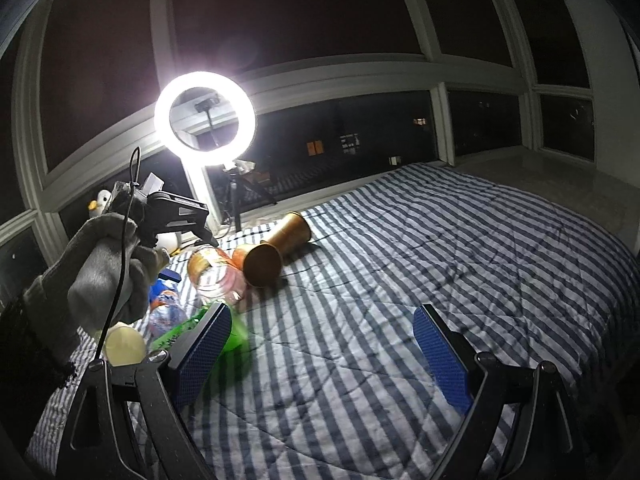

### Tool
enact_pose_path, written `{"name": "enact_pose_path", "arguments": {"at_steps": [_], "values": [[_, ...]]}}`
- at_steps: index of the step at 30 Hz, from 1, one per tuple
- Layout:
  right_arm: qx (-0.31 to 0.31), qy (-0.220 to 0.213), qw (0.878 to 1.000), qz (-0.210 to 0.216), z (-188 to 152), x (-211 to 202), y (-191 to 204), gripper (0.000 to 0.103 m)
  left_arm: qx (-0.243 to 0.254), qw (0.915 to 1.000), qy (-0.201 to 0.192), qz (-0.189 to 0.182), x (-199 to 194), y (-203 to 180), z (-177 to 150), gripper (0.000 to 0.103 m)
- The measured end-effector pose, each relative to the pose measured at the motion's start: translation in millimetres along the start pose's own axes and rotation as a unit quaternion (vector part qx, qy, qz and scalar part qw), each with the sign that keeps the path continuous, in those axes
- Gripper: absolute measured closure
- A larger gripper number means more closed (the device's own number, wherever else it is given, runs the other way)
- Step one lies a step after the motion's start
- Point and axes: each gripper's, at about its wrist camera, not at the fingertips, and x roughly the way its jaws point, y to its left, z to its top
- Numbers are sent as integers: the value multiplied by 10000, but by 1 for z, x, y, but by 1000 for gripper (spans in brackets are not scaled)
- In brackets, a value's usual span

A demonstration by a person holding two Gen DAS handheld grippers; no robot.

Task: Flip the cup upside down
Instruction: 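Move the left gripper down toward the orange lemon-label bottle lying sideways, then close the left gripper around the middle of the orange bottle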

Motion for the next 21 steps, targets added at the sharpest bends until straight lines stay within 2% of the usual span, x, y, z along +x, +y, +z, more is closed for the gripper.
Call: {"name": "enact_pose_path", "arguments": {"at_steps": [7, 13, 21], "values": [[180, 73, 9998, -45, -2, 4, -15, 13, -203, 9994, 25, 288, 25, 1, 17, 16], [226, 117, 9996, -122, -6, 6, -22, 13, -576, 9982, 116, 138, 37, 14, 32, 16], [296, 128, 9994, -134, -6, 7, -25, 13, -494, 9984, 277, 36, 51, 16, 42, 14]]}}
